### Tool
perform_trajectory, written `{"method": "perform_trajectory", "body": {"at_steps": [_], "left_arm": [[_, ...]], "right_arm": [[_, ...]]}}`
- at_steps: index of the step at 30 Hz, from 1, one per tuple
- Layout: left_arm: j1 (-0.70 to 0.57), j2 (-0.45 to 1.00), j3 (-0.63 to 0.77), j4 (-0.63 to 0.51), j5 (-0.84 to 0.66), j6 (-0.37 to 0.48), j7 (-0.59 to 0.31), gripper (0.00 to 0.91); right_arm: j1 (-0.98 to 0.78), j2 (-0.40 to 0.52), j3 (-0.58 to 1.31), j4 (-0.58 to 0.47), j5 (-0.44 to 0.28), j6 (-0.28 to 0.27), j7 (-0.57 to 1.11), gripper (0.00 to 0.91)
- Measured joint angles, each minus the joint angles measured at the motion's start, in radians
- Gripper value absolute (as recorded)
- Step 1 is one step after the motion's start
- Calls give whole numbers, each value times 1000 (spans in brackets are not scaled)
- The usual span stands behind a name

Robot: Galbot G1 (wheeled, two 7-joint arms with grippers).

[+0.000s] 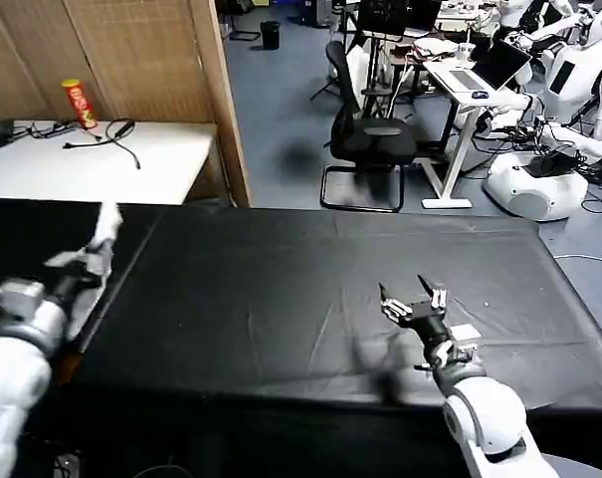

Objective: Fold and organize the clothes.

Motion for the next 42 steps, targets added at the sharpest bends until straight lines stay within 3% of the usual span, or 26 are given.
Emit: {"method": "perform_trajectory", "body": {"at_steps": [7, 8, 9, 16, 22, 31, 33, 37, 39, 41, 42], "left_arm": [[-47, -188, 290, 46, 115, -8, -24, 0], [-54, -211, 325, 57, 128, -9, -27, 527], [-64, -236, 361, 69, 141, -11, -29, 878], [-123, -404, 550, 107, 194, -49, 24, 878], [-138, -432, 567, 102, 197, -113, 107, 878], [-117, -372, 480, 74, 177, -149, 107, 878], [-102, -356, 458, 66, 180, -157, 106, 878], [-68, -339, 422, 54, 185, -165, 104, 878], [-54, -333, 410, 50, 185, -168, 102, 878], [-42, -330, 398, 47, 185, -170, 98, 878], [-37, -329, 393, 45, 185, -172, 96, 878]], "right_arm": [[-26, -1, -5, 16, 10, -6, -1, 878], [-27, -1, -9, 17, 18, -8, -1, 878], [-27, -2, -13, 17, 31, -13, 2, 878], [-17, -17, -47, 18, 189, -108, 9, 878], [6, -26, -93, 2, 320, -183, 29, 878], [91, 25, -221, -97, 330, -188, 62, 878], [110, 43, -247, -125, 326, -186, 62, 731], [145, 76, -288, -179, 307, -180, 62, 644], [161, 92, -302, -206, 298, -175, 61, 497], [174, 106, -313, -233, 289, -172, 58, 410], [180, 112, -317, -243, 288, -170, 57, 312]]}}
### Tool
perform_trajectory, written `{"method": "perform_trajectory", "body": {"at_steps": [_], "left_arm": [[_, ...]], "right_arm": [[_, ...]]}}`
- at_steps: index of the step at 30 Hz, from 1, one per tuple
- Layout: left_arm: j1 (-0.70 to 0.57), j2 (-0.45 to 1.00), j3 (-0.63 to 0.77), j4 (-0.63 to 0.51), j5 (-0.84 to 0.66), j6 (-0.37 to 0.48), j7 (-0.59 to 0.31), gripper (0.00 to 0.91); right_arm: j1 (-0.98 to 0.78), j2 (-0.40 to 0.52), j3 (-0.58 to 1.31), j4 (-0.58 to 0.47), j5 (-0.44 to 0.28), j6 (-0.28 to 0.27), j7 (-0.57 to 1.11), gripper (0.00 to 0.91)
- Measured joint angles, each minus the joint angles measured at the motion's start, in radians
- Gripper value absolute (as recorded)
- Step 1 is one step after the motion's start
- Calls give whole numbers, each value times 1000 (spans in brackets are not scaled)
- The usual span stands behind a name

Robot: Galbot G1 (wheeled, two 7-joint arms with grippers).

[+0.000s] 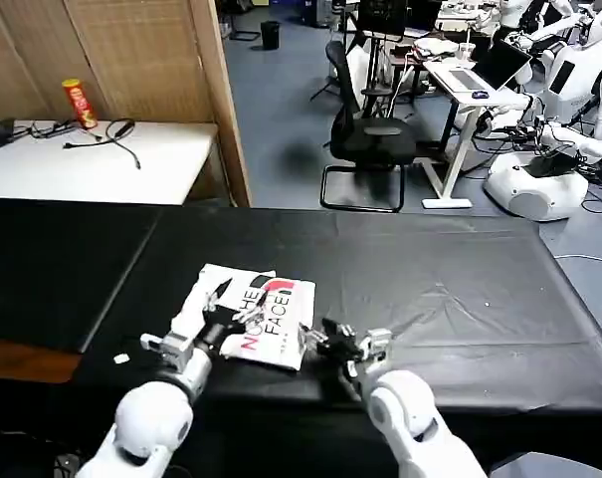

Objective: Fold and organize the clothes.

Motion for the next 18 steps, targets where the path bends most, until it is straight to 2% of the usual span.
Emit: {"method": "perform_trajectory", "body": {"at_steps": [1, 2, 3, 10, 16, 17, 18], "left_arm": [[5, 1, -5, -2, -1, -3, -8, 878], [13, 3, -12, -3, -1, -8, -15, 878], [18, 4, -18, -3, -1, -11, -19, 878], [43, 3, -44, 1, -1, -33, -29, 878], [61, 0, -64, 13, -3, -59, -45, 878], [65, 0, -67, 15, -3, -62, -45, 878], [71, -1, -73, 19, -1, -69, -45, 878]], "right_arm": [[4, 4, -2, -10, -3, 2, -2, 205], [8, 8, -4, -19, -7, 5, -4, 156], [10, 10, -6, -25, -9, 7, -5, 59], [25, -7, 13, -32, -26, 11, -7, 0], [57, -51, 58, -59, -34, 16, -19, 0], [59, -60, 65, -59, -31, 17, -27, 107], [59, -73, 74, -59, -23, 15, -32, 302]]}}
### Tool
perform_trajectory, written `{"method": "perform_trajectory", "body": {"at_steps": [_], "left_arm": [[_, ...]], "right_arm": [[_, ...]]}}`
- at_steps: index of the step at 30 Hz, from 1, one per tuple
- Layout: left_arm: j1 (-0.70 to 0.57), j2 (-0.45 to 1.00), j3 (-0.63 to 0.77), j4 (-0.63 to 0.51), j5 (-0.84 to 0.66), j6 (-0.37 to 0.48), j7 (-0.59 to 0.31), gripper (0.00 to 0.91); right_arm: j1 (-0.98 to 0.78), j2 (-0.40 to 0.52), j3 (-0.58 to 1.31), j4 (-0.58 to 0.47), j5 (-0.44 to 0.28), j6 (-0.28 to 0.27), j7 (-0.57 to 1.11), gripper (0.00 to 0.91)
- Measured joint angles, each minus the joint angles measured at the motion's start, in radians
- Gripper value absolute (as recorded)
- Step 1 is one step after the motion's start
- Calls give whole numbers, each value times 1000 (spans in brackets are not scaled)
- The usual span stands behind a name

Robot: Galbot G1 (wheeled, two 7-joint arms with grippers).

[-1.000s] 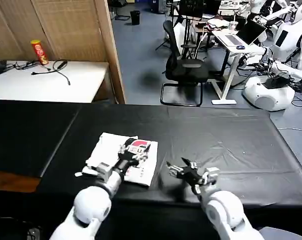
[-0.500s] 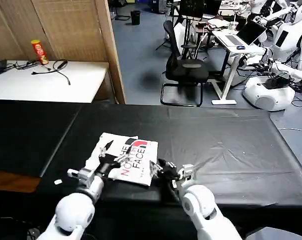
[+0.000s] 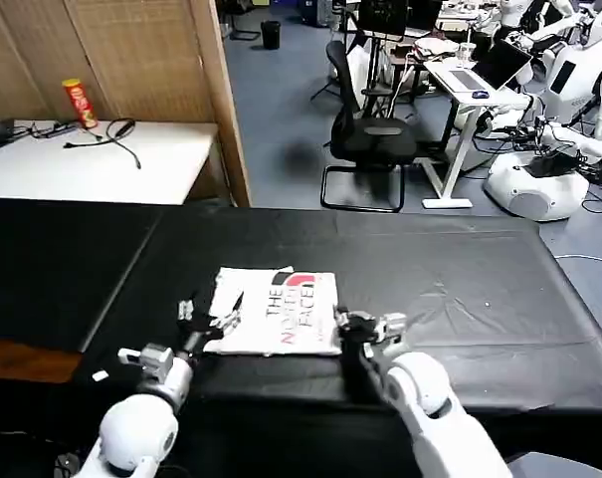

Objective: Fold and organize the clothes.

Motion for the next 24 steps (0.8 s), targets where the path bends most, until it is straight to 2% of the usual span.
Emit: {"method": "perform_trajectory", "body": {"at_steps": [1, 6, 11, 15, 21, 24], "left_arm": [[5, 0, -4, 3, 0, -3, 0, 878], [27, 0, -14, 5, -9, -7, -22, 878], [51, 8, -29, 3, -17, -36, -22, 878], [71, 18, -31, 11, -19, -93, -21, 878], [97, 25, -22, -10, -33, -68, -62, 878], [127, 37, -28, -37, -34, -69, -76, 878]], "right_arm": [[-1, -10, 9, 0, 6, -3, 0, 878], [-28, -62, 46, 42, 7, 6, -15, 878], [-87, -101, 80, 124, -44, 84, -17, 878], [-147, -124, 103, 187, -141, 206, -22, 878], [-251, -134, 140, 251, -274, 397, -3, 878], [-327, -134, 164, 278, -306, 476, 23, 878]]}}
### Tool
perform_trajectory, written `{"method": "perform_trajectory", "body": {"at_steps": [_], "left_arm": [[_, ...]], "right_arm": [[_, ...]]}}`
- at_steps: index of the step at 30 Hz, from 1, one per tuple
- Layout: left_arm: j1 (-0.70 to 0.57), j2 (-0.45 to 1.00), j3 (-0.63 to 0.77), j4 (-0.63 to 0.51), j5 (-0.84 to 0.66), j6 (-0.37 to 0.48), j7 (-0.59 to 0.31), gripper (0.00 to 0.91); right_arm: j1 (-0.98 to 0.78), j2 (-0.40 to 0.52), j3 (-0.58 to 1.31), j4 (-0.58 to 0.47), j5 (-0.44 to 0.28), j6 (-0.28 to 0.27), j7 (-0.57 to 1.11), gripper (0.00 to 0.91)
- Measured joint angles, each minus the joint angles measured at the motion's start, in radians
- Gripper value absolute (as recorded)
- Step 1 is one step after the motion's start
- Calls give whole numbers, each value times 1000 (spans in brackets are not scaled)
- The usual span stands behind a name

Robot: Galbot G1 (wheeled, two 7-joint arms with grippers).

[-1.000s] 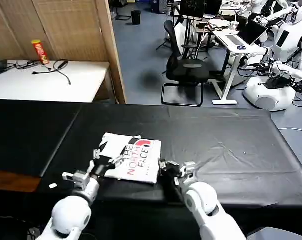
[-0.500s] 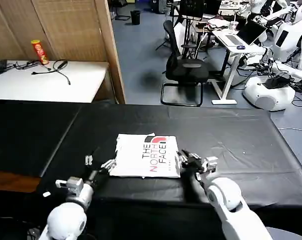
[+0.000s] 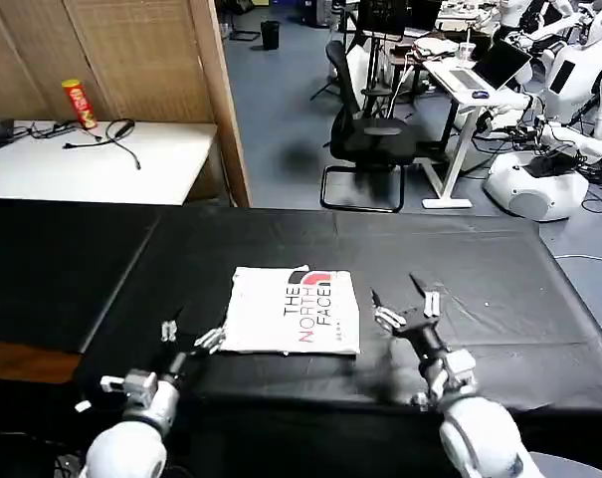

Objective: Fold and organize the clothes.

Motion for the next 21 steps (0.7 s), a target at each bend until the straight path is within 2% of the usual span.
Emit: {"method": "perform_trajectory", "body": {"at_steps": [5, 10, 16, 21], "left_arm": [[76, 18, -10, -55, -6, -4, -51, 878], [162, 19, -20, -108, -8, -11, -87, 878], [275, 23, -48, -153, -17, -29, -101, 878], [356, 31, -84, -191, -43, 20, -101, 878]], "right_arm": [[-149, -2, 39, 31, -40, 91, 69, 878], [-263, -6, 51, 62, -57, 126, 128, 878], [-385, -4, 54, 118, -61, 130, 193, 878], [-477, 13, 46, 174, -63, 85, 250, 878]]}}
